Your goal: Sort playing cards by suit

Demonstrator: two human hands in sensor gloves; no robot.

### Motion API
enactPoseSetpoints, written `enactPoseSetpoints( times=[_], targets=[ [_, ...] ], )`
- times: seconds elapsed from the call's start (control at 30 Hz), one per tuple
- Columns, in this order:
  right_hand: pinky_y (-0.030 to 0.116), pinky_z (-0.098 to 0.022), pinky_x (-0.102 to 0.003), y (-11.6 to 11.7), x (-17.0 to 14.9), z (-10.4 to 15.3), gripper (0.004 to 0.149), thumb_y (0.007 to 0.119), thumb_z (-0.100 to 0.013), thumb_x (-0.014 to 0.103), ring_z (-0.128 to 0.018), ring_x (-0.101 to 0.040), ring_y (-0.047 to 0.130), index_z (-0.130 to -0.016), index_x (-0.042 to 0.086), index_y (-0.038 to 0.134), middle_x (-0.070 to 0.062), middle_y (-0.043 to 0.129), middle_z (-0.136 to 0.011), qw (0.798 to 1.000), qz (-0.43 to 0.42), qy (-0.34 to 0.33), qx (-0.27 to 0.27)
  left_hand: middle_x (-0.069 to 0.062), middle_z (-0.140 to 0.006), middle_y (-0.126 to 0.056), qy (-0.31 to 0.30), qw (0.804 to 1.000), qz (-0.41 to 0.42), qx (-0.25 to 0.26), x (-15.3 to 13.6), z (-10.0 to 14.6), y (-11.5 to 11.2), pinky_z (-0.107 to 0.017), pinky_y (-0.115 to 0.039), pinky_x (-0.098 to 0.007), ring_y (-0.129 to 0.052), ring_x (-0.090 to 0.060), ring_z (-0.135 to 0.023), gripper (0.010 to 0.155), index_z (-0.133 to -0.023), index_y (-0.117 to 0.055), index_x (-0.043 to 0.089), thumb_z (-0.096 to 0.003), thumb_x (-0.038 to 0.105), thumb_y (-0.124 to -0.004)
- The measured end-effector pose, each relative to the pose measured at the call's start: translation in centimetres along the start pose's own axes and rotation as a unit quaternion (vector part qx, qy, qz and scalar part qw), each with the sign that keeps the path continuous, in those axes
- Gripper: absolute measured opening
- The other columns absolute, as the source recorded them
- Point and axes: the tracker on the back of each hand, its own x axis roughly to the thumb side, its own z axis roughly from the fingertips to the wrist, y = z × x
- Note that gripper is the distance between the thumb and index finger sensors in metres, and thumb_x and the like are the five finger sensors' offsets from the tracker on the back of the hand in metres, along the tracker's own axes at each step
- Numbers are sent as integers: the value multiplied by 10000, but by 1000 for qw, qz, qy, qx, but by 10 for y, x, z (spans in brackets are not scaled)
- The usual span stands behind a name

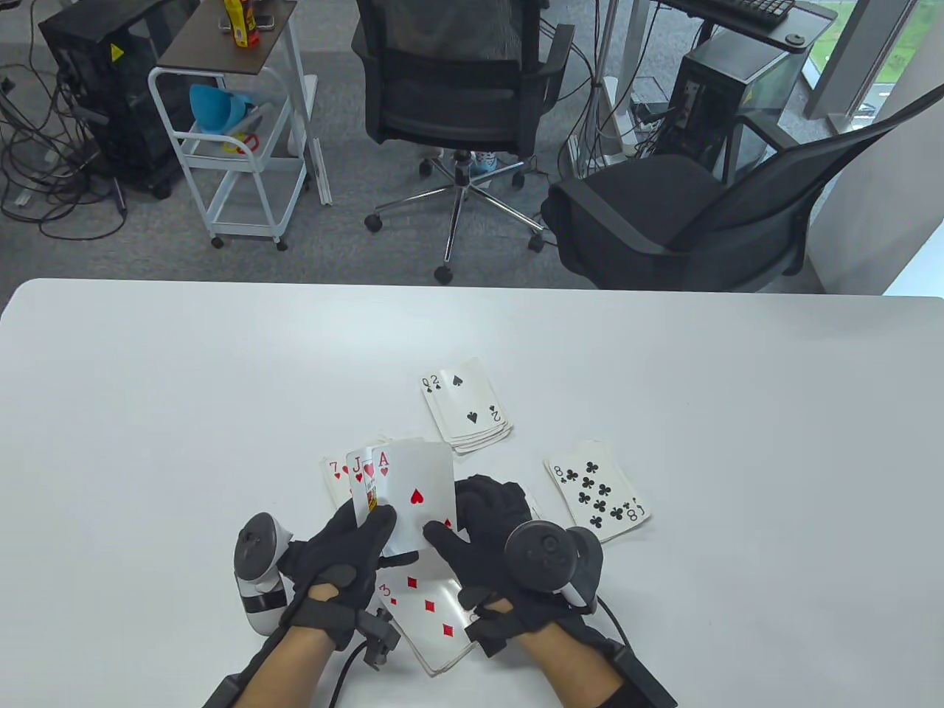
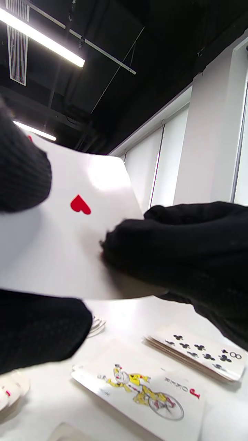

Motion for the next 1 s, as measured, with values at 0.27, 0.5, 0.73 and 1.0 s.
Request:
enactPoseSetpoints(
  times=[0.27,0.5,0.73,1.0],
  targets=[
    [341,-679,-756,-14,-32,-28,374,797,-546,360,-993,-484,585,-822,113,858,-145,723,-991,991,-15,131,-23,-13,-914,-905,-51,995,61,65,19,2,28,-481,-939,-396,-1004,-267,-754,486,-983,-714,221,-547,430,-767],
    [241,-667,-775,30,-12,-72,383,868,-542,356,-1047,-511,396,-825,99,845,-180,590,-1063,970,103,158,153,-6,-913,-908,-74,991,86,69,28,4,32,-479,-939,-395,-1005,-263,-753,484,-982,-714,224,-547,429,-769],
    [235,-666,-768,92,-1,-109,383,842,-552,369,-1027,-514,406,-817,93,826,-198,575,-1037,931,178,199,248,-1,-916,-906,-84,989,99,72,37,8,44,-481,-938,-396,-1004,-261,-756,484,-985,-710,227,-549,430,-766],
    [242,-668,-763,120,-2,-108,416,894,-519,467,-1015,-507,445,-771,145,814,-180,598,-1020,899,327,174,235,-5,-916,-904,-82,989,99,71,35,7,42,-482,-937,-396,-1004,-264,-755,487,-985,-709,222,-549,430,-766]
  ],
)
